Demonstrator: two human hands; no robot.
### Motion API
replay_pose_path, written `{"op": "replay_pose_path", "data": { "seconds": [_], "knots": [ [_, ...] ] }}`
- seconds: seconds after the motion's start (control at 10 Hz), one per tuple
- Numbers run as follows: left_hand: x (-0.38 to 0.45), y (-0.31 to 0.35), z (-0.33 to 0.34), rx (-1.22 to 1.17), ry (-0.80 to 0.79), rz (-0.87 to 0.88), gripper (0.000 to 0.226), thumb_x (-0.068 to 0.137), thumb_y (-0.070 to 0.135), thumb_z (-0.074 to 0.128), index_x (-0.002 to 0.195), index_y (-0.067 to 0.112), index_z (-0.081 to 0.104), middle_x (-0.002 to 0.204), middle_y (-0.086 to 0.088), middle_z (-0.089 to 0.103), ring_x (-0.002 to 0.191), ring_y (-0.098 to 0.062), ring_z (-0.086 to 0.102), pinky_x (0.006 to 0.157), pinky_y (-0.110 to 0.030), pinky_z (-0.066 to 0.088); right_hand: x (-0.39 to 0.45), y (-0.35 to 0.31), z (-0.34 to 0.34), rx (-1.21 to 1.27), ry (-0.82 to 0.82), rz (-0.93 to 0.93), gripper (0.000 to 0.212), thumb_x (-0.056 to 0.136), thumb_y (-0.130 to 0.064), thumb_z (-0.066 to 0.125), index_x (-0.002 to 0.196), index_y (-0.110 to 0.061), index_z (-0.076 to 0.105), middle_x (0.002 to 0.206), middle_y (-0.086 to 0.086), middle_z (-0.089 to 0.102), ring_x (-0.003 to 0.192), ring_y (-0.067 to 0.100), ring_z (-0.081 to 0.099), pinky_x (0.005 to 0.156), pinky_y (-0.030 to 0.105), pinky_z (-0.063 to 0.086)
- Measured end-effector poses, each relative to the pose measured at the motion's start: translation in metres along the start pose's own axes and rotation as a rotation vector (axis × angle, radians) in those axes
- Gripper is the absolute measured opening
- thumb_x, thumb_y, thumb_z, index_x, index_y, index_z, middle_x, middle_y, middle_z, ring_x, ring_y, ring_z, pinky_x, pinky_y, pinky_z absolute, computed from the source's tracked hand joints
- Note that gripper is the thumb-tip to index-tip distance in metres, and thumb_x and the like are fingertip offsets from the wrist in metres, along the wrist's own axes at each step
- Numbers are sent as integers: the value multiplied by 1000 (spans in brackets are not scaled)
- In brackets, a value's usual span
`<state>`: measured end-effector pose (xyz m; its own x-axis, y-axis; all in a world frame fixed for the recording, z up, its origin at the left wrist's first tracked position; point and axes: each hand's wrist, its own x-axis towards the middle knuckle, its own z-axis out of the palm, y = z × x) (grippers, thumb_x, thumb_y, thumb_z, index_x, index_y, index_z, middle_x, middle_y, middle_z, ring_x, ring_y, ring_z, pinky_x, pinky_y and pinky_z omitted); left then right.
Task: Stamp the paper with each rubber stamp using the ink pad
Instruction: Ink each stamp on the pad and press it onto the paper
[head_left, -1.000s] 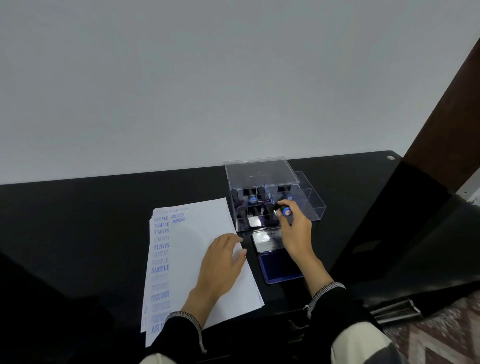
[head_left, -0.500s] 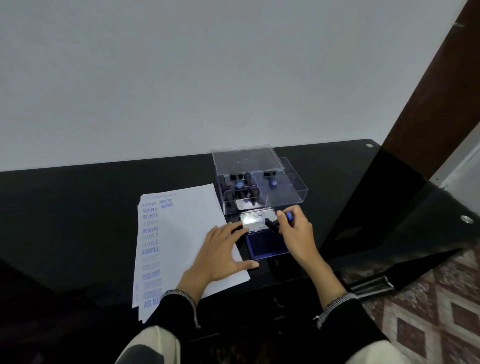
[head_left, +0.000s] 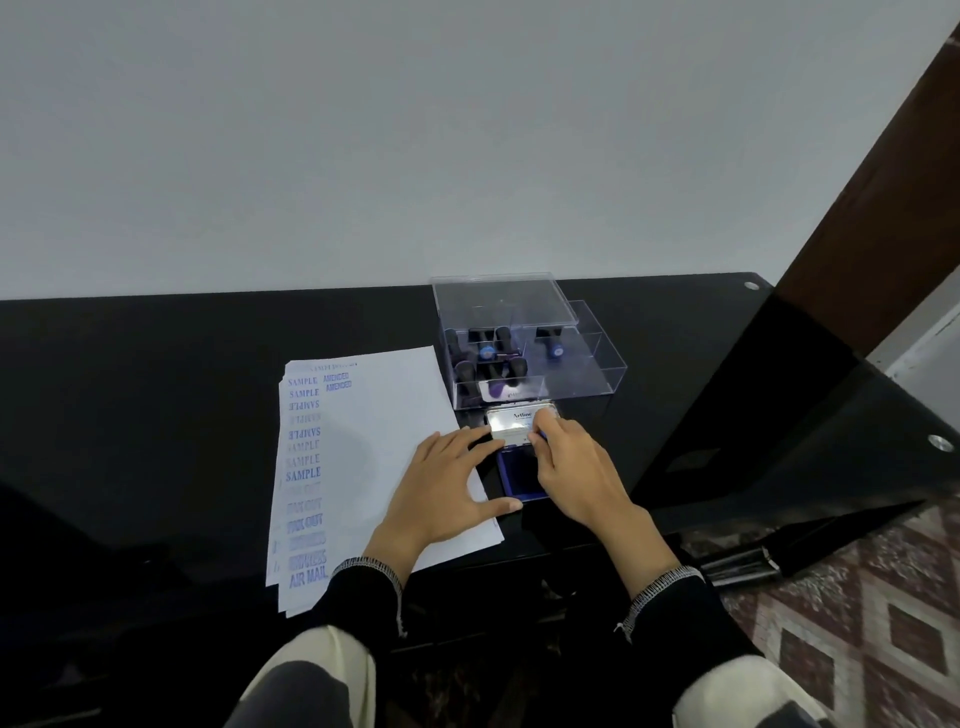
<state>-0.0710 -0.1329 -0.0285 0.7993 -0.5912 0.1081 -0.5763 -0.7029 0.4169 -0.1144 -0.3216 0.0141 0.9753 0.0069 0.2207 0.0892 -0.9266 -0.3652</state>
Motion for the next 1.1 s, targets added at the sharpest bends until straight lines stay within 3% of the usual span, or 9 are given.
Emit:
{"op": "replay_pose_path", "data": {
  "seconds": [0.2, 0.4, 0.7, 0.9, 1.1],
  "knots": [
    [0, -1, 1, -1, 2, 0, 89, 72, 88, 34, 148, 40, 30, 157, 16, 23, 144, -6, 17, 118, -32, 1, -1, 0, 7, 0, 26, -11, 11, 101, -23, 37, 91, -21, 37, 82, -2, 49, 74, 16, 43, 58, 28, 35],
    [-1, -3, 3, 13, -1, 3, 91, 72, 88, 29, 149, 40, 28, 157, 16, 22, 145, -7, 16, 119, -32, 0, -6, -3, 14, 15, 59, 10, 7, 100, -20, 37, 93, -18, 38, 83, -1, 49, 73, 16, 42, 57, 28, 37],
    [0, -3, 4, -8, 12, 4, 89, 73, 86, 31, 148, 40, 28, 157, 16, 23, 145, -8, 17, 119, -32, 1, 9, 0, 12, 48, 4, 21, 10, 99, -16, 38, 90, -17, 36, 74, 1, 47, 66, 19, 43, 50, 27, 26],
    [0, -3, 5, -12, 29, -2, 89, 72, 86, 31, 148, 39, 30, 156, 17, 25, 145, -7, 17, 119, -32, 2, -13, -3, 23, 77, 123, 37, 10, 99, -10, 41, 90, -15, 39, 83, -2, 45, 73, 16, 40, 61, 24, 30],
    [0, -3, 5, -8, 29, -2, 89, 72, 87, 30, 148, 40, 30, 156, 17, 24, 145, -6, 16, 119, -31, 1, -13, -4, 22, 72, 127, 36, 6, 99, -11, 41, 93, -12, 42, 81, -2, 45, 72, 16, 40, 60, 24, 30]
  ]
}}
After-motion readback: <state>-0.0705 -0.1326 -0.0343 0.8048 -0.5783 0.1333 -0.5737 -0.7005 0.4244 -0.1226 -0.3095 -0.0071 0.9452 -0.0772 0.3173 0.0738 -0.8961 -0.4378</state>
